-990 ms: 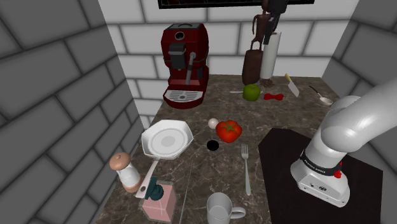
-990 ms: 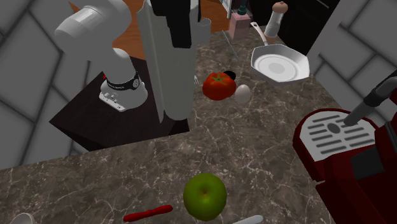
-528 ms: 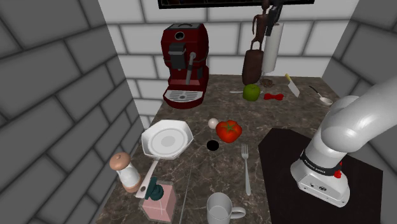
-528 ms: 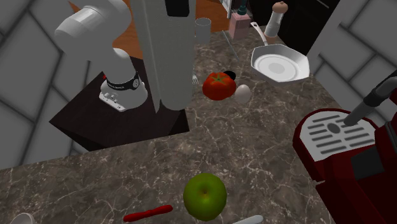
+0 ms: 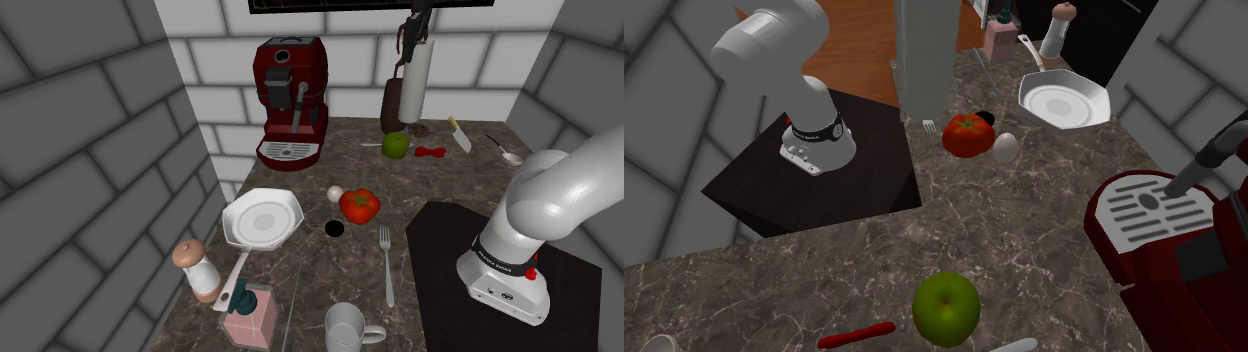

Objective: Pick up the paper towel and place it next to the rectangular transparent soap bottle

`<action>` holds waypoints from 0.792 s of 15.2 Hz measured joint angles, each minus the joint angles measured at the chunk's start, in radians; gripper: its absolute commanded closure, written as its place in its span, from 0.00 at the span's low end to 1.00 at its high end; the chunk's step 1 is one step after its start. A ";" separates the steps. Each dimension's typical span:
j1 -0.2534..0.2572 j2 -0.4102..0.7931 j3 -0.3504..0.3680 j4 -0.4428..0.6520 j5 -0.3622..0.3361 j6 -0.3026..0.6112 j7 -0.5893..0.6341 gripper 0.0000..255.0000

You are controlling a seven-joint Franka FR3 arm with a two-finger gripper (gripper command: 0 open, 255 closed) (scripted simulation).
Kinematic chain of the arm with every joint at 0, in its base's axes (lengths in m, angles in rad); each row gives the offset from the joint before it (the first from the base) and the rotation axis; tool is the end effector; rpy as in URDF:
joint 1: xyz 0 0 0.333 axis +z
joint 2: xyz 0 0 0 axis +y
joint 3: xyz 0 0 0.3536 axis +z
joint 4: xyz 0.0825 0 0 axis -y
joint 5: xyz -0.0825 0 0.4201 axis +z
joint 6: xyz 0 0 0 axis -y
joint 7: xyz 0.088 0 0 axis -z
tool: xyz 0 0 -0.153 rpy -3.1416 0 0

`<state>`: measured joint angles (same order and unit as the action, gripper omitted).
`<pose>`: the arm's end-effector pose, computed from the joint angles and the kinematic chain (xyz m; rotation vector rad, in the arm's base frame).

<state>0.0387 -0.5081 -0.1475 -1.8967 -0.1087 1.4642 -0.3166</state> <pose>0.3935 -0.0790 0.6903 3.0738 0.3213 0.0951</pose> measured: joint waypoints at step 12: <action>0.077 0.020 0.234 0.022 0.094 -0.019 0.299 1.00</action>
<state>0.1154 -0.4881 0.0868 -1.8745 -0.0143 1.4452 -0.0173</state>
